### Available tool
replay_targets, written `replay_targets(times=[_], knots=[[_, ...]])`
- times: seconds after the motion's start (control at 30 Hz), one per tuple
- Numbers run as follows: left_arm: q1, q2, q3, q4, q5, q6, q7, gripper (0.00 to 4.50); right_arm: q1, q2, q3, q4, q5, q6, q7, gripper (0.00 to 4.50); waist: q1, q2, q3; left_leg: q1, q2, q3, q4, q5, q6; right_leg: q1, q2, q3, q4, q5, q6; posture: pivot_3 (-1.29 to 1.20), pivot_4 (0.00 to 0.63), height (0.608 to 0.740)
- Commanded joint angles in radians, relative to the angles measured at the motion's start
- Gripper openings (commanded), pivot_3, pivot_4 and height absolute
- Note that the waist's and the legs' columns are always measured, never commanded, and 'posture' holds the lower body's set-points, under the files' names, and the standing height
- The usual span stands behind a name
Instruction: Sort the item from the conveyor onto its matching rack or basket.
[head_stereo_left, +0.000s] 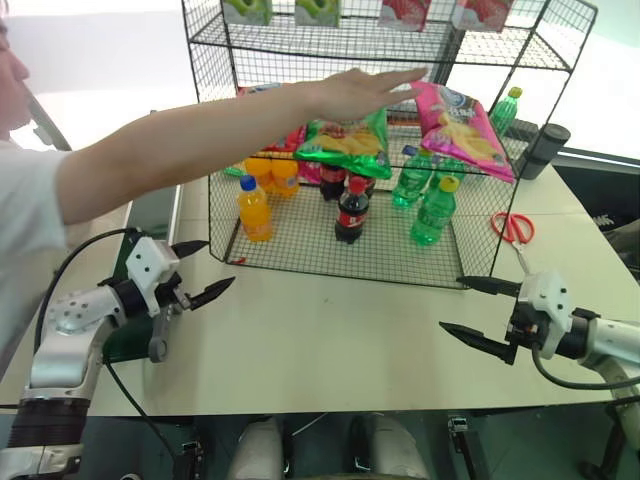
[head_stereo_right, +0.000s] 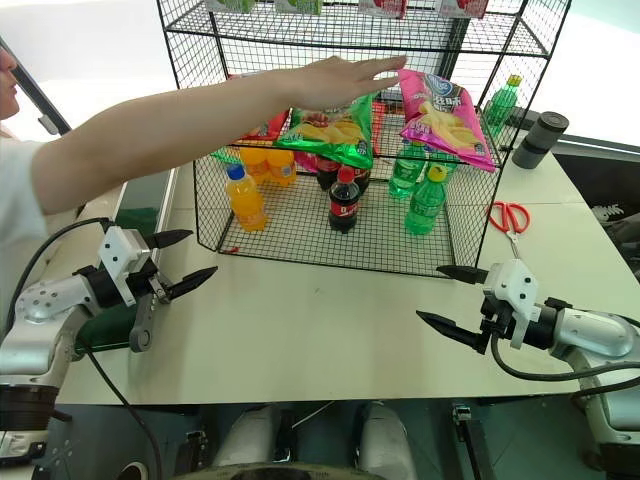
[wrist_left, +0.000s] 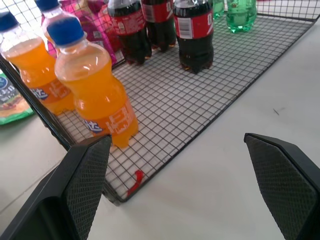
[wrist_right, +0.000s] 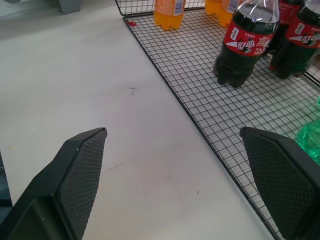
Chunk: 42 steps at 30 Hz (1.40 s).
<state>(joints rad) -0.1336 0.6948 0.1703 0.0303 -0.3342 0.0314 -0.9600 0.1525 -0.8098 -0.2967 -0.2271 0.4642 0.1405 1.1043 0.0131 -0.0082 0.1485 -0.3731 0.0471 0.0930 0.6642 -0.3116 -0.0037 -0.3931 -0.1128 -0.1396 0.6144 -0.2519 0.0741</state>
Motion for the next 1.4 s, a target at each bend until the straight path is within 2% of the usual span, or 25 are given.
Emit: replay_targets(times=[0.03, 0.63, 1.03, 1.4], knots=[[-0.020, -0.003, -0.013, 0.004, 0.010, -0.022, -0.007, 4.50, 0.004, -0.014, -0.036, -0.029, 0.007, -0.012, -0.001, 4.44, 0.000, 0.000, 0.000, 0.000, 0.000, 0.000, 0.000, 0.000, 0.000, 0.000, 0.000, 0.000, 0.000, 0.000, 0.000, 0.00, 0.150, 0.740], [-0.061, -0.041, -0.039, 0.047, 0.028, -0.065, -0.005, 4.50, 0.010, -0.019, -0.045, -0.034, -0.008, -0.030, -0.022, 4.44, 0.000, 0.000, 0.000, 0.000, 0.000, 0.000, 0.000, 0.000, 0.000, 0.000, 0.000, 0.000, 0.000, 0.000, 0.000, 0.00, 0.150, 0.740], [-0.104, -0.033, -0.056, 0.051, -0.007, 0.087, -0.040, 4.50, 0.015, -0.023, -0.045, -0.079, -0.011, -0.010, -0.031, 4.44, 0.000, 0.000, 0.000, 0.000, 0.000, 0.000, 0.001, 0.000, 0.000, 0.001, 0.000, 0.000, 0.000, 0.000, 0.000, 0.00, 0.150, 0.740], [-0.010, -0.030, 0.007, -0.026, -0.006, 0.049, 0.000, 4.50, -0.089, -0.006, 0.036, -0.015, -0.032, -0.022, -0.014, 4.44, 0.000, 0.000, 0.000, 0.001, 0.000, 0.000, 0.001, 0.000, -0.001, 0.001, 0.000, 0.000, 0.001, 0.000, 0.000, 0.00, 0.150, 0.740]])
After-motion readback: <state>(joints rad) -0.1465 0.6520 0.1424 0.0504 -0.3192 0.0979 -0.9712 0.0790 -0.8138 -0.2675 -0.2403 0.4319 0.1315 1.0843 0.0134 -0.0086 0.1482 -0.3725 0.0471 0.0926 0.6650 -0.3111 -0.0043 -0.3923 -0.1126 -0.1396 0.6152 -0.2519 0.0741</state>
